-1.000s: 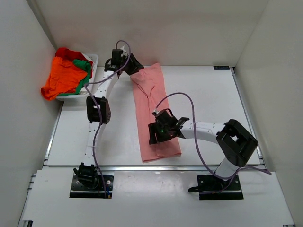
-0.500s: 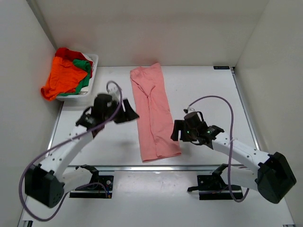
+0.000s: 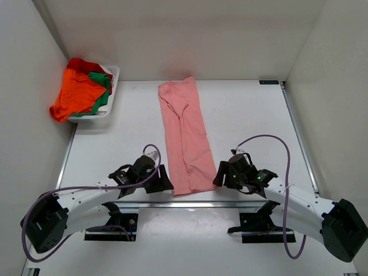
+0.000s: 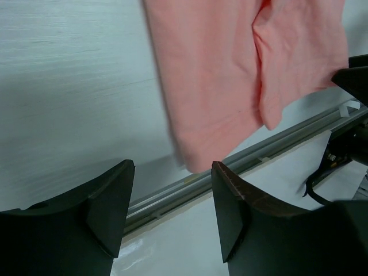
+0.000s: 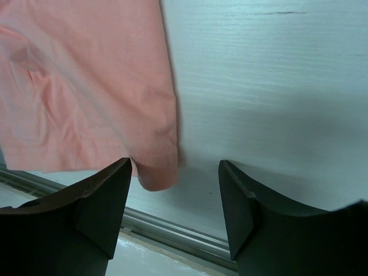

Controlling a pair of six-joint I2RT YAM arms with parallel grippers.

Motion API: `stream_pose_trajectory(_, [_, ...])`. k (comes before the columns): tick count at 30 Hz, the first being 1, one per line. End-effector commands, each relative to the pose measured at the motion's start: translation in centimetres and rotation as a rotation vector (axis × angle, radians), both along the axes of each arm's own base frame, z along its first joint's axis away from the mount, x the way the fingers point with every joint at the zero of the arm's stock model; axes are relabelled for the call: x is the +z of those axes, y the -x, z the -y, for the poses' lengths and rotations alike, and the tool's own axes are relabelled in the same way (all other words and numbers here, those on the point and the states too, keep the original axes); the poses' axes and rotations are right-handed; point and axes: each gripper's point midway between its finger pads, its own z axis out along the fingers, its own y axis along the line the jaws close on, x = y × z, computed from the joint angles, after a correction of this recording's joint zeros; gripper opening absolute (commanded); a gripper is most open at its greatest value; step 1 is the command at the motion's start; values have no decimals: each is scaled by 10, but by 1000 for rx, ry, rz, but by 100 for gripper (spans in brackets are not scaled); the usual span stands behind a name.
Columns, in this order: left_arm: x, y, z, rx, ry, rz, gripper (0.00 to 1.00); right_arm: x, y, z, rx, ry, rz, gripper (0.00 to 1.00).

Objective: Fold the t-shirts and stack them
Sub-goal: Rotate the tshirt 90 degrees, then grab the bottom of the folded rectangular tshirt with both arms

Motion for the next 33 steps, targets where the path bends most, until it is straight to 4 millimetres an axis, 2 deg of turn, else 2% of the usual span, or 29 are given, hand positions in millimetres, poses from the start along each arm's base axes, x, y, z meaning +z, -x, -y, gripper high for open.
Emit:
stream_pose_trajectory(1, [5,-8,16,40,50,22,67,-9,7,-4,-9,-19,-29,60])
stream_pose_trajectory(5, [0,-3,27,5,4,19,67,-12,12,-8,-6,-22,-42,60])
stream_pose_trajectory(7, [-3,2,41,-22,-5,5,67,-15,14,-9,5,-20,-44,59])
stream_pose_trajectory(8, [-7,7,46,-40,-20,-9,66,-15,15,-10,2,-24,-53,56])
stream_pose_trajectory(10, [-12,10,53,-56,-39,-12,65,-19,19,-10,7,-12,-71,37])
stream_pose_trajectory(11, [-16,10,53,-51,-53,-19,59,-18,18,-12,4,-14,-67,31])
stream_pose_trajectory(12, [-19,12,53,-56,-56,-29,52,-18,22,-11,14,-11,-79,11])
stream_pose_trajectory(13, [-20,14,51,-61,-54,-34,26,-17,21,-11,17,-6,-72,0])
stream_pose_trajectory(14, [-21,16,48,-60,-51,-36,0,-18,25,-12,29,-5,-74,1])
stream_pose_trajectory(19, [-20,31,23,-60,-80,-68,0,-22,58,-22,126,-32,-147,0])
stream_pose_trajectory(21, [-17,38,19,-74,-80,-73,0,-20,68,-30,164,-50,-161,0])
stream_pose_trajectory(24, [-23,59,7,-100,-86,-129,0,-15,87,-41,237,-49,-189,0])
stream_pose_trajectory(26, [-21,64,4,-88,-60,-147,0,-5,91,-48,278,-54,-199,0])
stream_pose_trajectory(29, [-9,50,0,-43,-24,-123,0,3,80,-53,308,-49,-209,0])
stream_pose_trajectory(30, [-4,39,-5,-3,-20,-111,0,13,69,-56,329,-53,-171,0])
stream_pose_trajectory(31, [10,21,-7,37,-2,-80,0,15,59,-54,313,-44,-177,0])
stream_pose_trajectory(32, [28,8,-1,27,32,-40,0,25,45,-55,325,-40,-157,0])
stream_pose_trajectory(33, [36,-7,-7,68,44,-36,0,37,26,-53,326,-38,-119,1])
